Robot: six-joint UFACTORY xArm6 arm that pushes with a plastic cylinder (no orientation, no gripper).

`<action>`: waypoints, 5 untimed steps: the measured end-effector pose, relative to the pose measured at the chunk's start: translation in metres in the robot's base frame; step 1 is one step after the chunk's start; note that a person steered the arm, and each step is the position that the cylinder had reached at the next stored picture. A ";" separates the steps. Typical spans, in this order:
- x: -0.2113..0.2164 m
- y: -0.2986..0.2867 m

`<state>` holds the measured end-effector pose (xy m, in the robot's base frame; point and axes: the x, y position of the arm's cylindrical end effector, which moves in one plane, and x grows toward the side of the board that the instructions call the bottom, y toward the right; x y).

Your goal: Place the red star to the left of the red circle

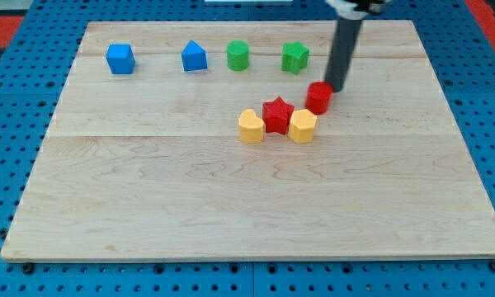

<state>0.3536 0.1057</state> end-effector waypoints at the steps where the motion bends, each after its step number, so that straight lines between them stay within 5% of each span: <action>1: 0.016 0.017; 2: 0.089 0.027; 4: 0.073 -0.112; 5: 0.073 -0.134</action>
<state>0.4261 -0.0288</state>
